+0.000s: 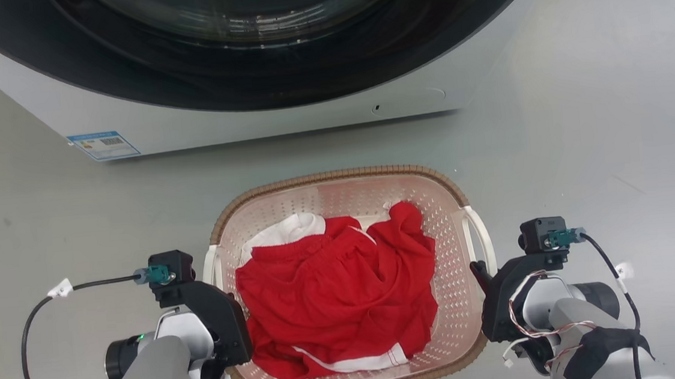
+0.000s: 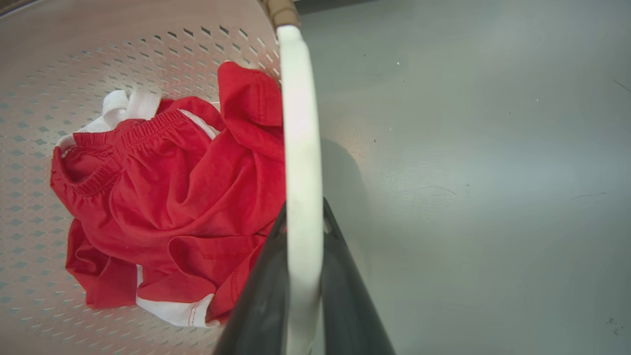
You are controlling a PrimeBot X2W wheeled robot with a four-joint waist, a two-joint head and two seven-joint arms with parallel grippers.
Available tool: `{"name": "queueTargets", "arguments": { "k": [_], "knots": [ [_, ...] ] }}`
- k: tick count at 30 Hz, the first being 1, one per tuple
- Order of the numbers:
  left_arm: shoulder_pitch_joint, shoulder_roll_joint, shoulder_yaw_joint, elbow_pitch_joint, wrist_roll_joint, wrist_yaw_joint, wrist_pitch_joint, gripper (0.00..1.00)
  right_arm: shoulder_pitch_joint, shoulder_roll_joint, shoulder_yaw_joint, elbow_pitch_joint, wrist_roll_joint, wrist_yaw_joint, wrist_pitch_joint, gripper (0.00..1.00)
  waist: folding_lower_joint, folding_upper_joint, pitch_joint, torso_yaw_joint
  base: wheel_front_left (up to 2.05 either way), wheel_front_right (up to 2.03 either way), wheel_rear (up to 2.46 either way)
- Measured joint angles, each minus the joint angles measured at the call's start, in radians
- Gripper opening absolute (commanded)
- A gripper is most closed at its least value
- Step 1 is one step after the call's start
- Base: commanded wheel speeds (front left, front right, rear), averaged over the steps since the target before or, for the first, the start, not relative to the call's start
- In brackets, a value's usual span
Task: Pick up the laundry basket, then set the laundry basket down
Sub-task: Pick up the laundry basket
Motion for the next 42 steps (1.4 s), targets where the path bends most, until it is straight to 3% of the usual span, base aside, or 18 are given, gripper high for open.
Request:
{"name": "queueTargets", "arguments": {
  "k": [42],
  "knots": [
    [0.303,-0.003,-0.099,-0.004,-0.149,0.037,0.190,0.00,0.258,0.008,0.062,0.023,0.108,0.020,0.221,0.00,0.0000,0.0000,-0.432,0.008,0.00,0.00,0.00]
  ]
}}
